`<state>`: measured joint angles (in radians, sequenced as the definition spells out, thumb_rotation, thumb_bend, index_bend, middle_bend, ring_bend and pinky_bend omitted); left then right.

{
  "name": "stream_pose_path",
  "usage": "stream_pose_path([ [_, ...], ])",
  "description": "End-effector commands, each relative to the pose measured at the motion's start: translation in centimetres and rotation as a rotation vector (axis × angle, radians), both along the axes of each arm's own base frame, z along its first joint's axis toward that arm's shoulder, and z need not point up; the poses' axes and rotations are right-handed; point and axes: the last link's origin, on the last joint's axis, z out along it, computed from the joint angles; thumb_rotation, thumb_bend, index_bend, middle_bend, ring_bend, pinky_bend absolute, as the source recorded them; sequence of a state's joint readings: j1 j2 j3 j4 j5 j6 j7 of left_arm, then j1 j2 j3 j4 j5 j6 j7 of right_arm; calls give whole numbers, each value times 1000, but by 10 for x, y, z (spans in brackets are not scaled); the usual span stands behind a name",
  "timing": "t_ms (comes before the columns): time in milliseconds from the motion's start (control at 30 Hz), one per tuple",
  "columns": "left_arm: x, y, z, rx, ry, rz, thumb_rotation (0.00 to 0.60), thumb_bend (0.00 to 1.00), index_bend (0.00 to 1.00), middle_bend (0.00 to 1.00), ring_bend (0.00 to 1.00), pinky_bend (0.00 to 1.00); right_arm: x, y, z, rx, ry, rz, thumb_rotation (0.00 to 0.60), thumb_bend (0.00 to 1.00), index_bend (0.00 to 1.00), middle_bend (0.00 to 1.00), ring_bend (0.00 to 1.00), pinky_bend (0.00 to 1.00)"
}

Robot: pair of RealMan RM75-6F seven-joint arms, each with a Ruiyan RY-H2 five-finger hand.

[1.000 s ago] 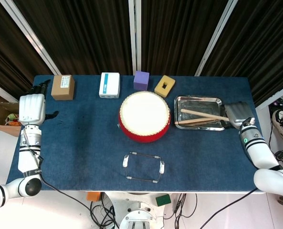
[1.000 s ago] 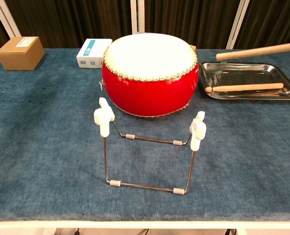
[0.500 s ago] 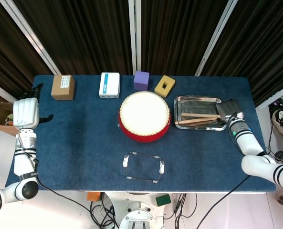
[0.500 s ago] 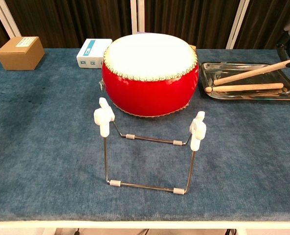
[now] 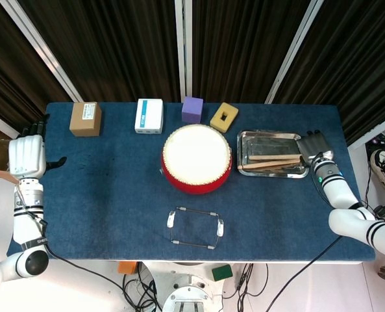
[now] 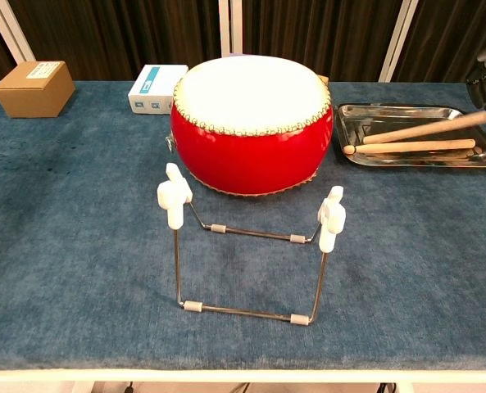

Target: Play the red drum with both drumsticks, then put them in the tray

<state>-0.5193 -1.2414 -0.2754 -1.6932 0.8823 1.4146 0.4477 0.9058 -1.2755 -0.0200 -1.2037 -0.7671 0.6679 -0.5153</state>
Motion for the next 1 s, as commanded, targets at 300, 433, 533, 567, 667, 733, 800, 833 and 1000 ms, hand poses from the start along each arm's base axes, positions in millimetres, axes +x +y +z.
stream_pose_path([
  [300, -8, -7, 10, 27, 3, 20, 600, 61, 89, 193, 222, 404, -8, -3, -13, -21, 87, 12, 600, 406, 209, 262, 91, 173],
  [433, -18, -10, 18, 22, 58, 44, 600, 60, 90, 193, 222, 398, 1, 5, -1, -74, 30, 35, 600, 387, 196, 257, 91, 173],
  [533, -32, -16, 28, 14, 105, 63, 600, 60, 90, 193, 222, 369, 6, 20, 20, -146, -69, 51, 600, 387, 196, 258, 91, 173],
  [567, -36, -19, 30, 15, 108, 71, 600, 60, 92, 193, 222, 367, 7, 26, 26, -166, -99, 55, 600, 387, 196, 258, 91, 173],
  [667, -49, -30, 39, 12, 113, 89, 600, 58, 95, 194, 222, 367, 7, 48, 48, -222, -172, 67, 600, 387, 195, 259, 92, 173],
  [733, -56, -39, 45, 11, 128, 91, 600, 53, 95, 194, 222, 363, 2, 65, 64, -266, -203, 75, 600, 387, 184, 260, 92, 173],
  [800, -65, -50, 51, 7, 141, 97, 600, 45, 95, 194, 222, 356, -5, 84, 78, -315, -231, 70, 600, 387, 160, 253, 92, 173],
  [833, -68, -55, 53, -2, 140, 97, 600, 42, 95, 194, 215, 339, -8, 93, 84, -335, -246, 65, 600, 387, 148, 248, 92, 173],
  [1000, -80, -86, 58, -53, 91, 99, 600, 36, 95, 183, 173, 263, -29, 142, 104, -407, -324, 32, 600, 387, 44, 165, 31, 150],
])
